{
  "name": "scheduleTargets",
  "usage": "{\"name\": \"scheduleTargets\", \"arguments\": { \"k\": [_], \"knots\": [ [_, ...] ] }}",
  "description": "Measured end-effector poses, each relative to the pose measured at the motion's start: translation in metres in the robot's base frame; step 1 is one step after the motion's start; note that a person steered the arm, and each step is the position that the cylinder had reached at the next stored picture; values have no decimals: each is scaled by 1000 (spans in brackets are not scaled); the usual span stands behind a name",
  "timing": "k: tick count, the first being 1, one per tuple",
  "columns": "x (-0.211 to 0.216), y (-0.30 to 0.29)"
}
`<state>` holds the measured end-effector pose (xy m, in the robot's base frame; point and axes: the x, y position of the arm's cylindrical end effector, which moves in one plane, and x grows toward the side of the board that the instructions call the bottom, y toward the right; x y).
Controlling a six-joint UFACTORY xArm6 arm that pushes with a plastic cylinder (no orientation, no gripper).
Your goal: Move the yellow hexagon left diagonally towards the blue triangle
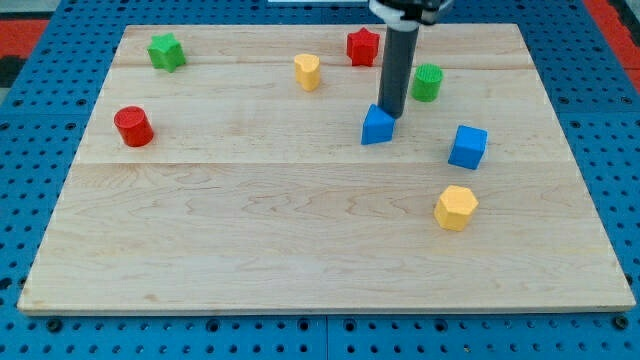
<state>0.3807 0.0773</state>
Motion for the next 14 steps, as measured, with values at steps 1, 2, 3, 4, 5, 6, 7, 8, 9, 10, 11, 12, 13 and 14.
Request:
{"name": "scheduleTargets", "arguments": {
  "k": [1,2,3,4,5,6,7,8,9,10,11,12,13,14],
  "knots": [
    [-5,-64],
    [26,-89],
    [65,-62],
    [30,-111],
    [83,-71],
    [85,-21],
    [85,-14],
    [85,-14],
    [85,-14],
    [76,37],
    [78,96],
    [88,141],
    [130,142],
    [133,39]
  ]
}}
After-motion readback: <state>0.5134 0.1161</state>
